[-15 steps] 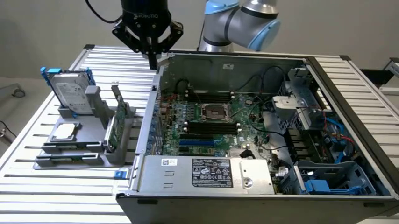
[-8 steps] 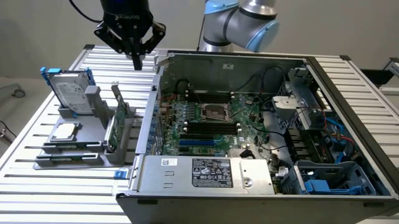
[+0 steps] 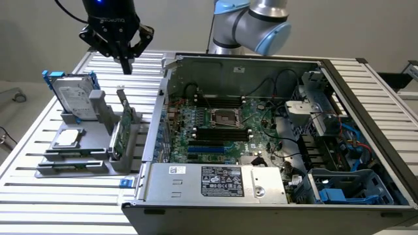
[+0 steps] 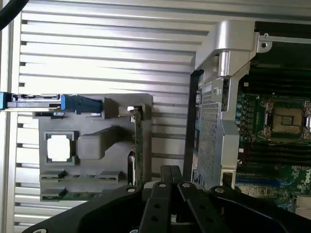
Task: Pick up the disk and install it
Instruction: 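Reach for the disk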
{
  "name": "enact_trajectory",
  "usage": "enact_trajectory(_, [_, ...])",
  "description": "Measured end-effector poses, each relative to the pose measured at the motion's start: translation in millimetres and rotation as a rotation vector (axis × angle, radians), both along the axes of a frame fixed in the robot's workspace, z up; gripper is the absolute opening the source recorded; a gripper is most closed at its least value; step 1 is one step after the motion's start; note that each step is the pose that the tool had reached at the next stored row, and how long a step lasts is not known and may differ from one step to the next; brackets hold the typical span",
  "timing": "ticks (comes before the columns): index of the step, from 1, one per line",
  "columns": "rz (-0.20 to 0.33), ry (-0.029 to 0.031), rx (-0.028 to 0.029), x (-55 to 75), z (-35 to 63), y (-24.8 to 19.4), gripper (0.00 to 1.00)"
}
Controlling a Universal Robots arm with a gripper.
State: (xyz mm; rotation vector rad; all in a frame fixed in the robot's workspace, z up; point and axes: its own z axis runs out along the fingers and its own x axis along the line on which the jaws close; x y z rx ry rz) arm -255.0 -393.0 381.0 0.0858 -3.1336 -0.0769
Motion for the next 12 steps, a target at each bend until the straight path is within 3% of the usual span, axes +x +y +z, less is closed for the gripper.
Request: enact_trajectory(12, [0.0,0.0019,-0.0008,-54.9,-11.0,9.6,0.11])
